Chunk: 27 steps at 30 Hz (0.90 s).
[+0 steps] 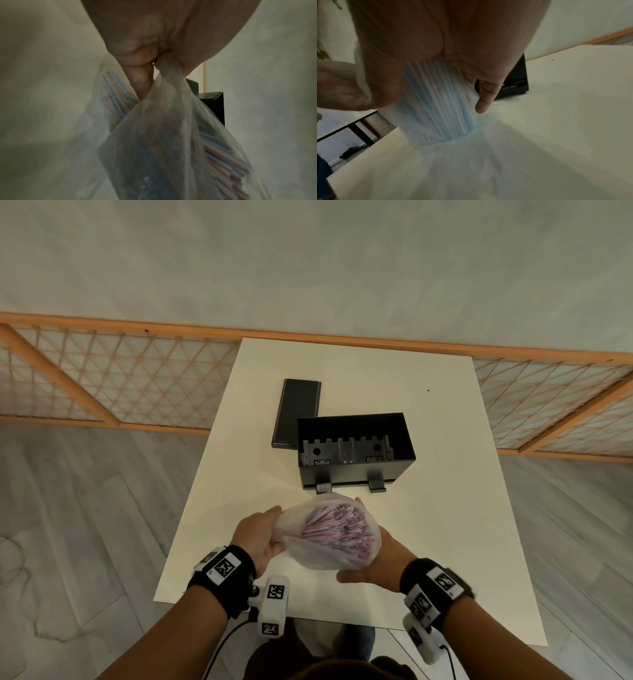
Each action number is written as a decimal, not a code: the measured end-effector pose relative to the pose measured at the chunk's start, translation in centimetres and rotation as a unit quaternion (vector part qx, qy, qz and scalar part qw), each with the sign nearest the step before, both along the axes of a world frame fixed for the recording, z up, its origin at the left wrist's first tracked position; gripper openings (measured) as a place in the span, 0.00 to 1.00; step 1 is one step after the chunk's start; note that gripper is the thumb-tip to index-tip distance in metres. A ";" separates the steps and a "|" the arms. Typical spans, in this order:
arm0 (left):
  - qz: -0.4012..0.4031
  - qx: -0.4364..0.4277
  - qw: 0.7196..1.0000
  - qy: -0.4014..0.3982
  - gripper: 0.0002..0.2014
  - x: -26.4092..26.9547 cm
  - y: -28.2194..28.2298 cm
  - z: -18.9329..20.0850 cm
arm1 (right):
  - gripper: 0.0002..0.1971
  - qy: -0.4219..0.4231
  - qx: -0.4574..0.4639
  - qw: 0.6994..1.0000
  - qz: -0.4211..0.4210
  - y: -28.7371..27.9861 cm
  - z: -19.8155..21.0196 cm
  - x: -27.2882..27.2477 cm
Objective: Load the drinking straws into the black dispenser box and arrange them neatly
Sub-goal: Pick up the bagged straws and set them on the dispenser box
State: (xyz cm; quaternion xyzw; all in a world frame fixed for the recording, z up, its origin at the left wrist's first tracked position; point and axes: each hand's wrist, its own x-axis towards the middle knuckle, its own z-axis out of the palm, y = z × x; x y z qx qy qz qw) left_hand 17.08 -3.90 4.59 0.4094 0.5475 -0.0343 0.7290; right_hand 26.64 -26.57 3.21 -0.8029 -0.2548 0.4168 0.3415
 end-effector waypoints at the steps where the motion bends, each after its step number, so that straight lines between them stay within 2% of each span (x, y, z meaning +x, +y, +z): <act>1: -0.010 0.009 1.000 0.000 0.13 0.0 -0.1 -0.1 | 0.64 -0.004 -0.003 1.000 0.009 0.6 -0.3 0.0; 3: -0.036 0.034 0.999 -0.007 0.15 0.1 -0.3 -0.2 | 0.39 -0.027 0.013 0.999 0.014 2.0 0.3 0.1; 4: -0.046 0.041 0.998 -0.020 0.14 0.0 -0.4 0.0 | 0.31 -0.018 0.034 0.999 0.001 2.3 0.8 0.2; 6: -0.067 0.071 0.994 -0.056 0.14 0.0 -0.4 0.9 | 0.27 0.021 0.082 0.996 -0.029 2.7 1.9 0.5; 7: -0.094 0.110 0.987 -0.067 0.16 -0.1 -0.3 1.6 | 0.25 0.033 0.099 0.994 -0.042 2.7 2.4 0.7; 9: -0.166 0.203 0.960 -0.102 0.23 -0.5 -0.4 3.3 | 0.21 0.068 0.121 0.988 -0.073 2.6 3.1 1.1; 11: -0.220 0.246 0.927 -0.179 0.25 -0.9 -1.1 5.7 | 0.18 0.099 0.142 0.979 -0.112 2.5 3.5 1.5; 14: -0.279 0.235 0.887 -0.284 0.26 -1.0 -2.4 9.2 | 0.17 0.126 0.184 0.966 -0.129 2.7 4.3 1.8; 16: -0.337 0.309 0.843 -0.282 0.30 -0.6 -2.3 9.9 | 0.18 0.149 0.201 0.962 -0.111 3.2 5.2 1.7; 18: -0.378 0.399 0.803 -0.229 0.41 -0.1 -1.8 9.4 | 0.18 0.173 0.206 0.959 -0.086 3.8 5.7 1.7; 19: -0.388 0.408 0.801 -0.204 0.46 0.1 -1.7 9.3 | 0.18 0.188 0.210 0.956 -0.086 4.2 5.7 1.7; 22: -0.374 0.326 0.835 -0.239 0.53 1.1 -1.3 8.9 | 0.22 0.267 0.247 0.925 -0.105 5.5 5.7 1.6; 25: -0.432 0.347 0.811 -0.187 0.60 2.2 -0.3 9.4 | 0.28 0.370 0.276 0.875 -0.149 6.3 6.1 1.8; 27: -0.462 0.378 0.791 -0.132 0.64 2.8 0.7 9.5 | 0.26 0.417 0.288 0.843 -0.179 6.4 6.0 2.1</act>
